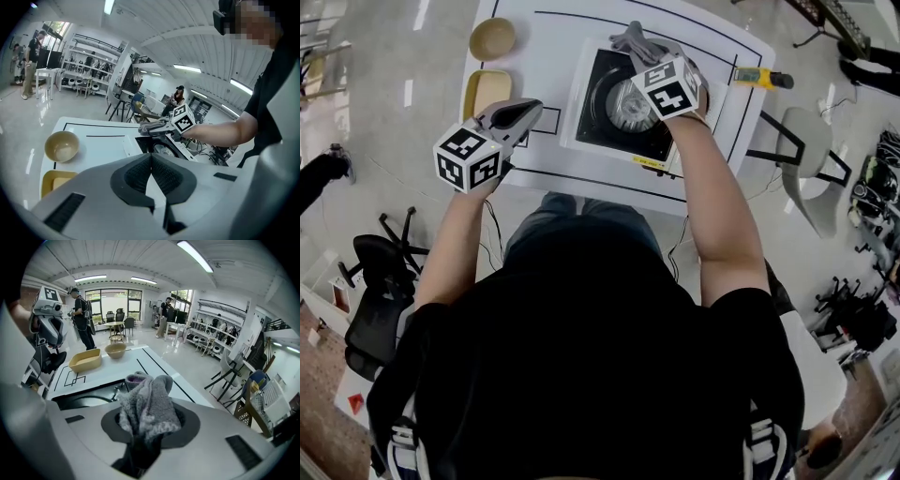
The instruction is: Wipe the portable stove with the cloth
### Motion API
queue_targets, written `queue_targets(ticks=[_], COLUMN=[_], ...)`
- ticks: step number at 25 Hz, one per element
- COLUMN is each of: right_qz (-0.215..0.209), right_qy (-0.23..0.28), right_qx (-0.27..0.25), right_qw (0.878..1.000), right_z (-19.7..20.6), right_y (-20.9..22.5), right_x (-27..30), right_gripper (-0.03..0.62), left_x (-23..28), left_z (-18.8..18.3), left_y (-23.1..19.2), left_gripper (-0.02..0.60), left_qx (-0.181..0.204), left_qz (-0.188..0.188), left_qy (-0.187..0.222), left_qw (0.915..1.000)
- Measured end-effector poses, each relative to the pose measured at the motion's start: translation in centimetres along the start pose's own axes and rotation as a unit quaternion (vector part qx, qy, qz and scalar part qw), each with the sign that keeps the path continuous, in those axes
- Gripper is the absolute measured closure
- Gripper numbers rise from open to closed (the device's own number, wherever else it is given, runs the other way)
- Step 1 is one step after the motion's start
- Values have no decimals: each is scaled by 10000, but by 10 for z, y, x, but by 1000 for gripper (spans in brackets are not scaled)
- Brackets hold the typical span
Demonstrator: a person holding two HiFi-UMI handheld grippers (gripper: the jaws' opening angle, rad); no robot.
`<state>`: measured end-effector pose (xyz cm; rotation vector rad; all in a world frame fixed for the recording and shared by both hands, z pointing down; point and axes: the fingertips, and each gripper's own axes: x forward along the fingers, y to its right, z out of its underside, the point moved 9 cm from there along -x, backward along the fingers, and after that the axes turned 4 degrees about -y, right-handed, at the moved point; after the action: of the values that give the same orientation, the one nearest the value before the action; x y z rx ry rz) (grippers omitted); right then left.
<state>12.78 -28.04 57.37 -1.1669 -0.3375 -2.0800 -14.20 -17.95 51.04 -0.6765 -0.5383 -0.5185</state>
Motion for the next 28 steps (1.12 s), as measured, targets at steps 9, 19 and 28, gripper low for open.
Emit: queue_targets(ticks=[9,19,28], right_qz=[281,563,698], right_qy=[-237,-390,-514], right_qx=[451,727,743], right_qw=[9983,9950,9935], right_z=[54,101,121], right_y=[30,52,62], right_x=[-31,-61,-76], right_gripper=[480,480,480], left_x=[31,53,55], left_z=[-17,-26,-28], left_y=[13,24,27], left_gripper=[560,560,560], left_qx=[251,414,427], left_qz=[327,522,537], left_qy=[-133,-276,-294], left_qw=[9991,9974,9972])
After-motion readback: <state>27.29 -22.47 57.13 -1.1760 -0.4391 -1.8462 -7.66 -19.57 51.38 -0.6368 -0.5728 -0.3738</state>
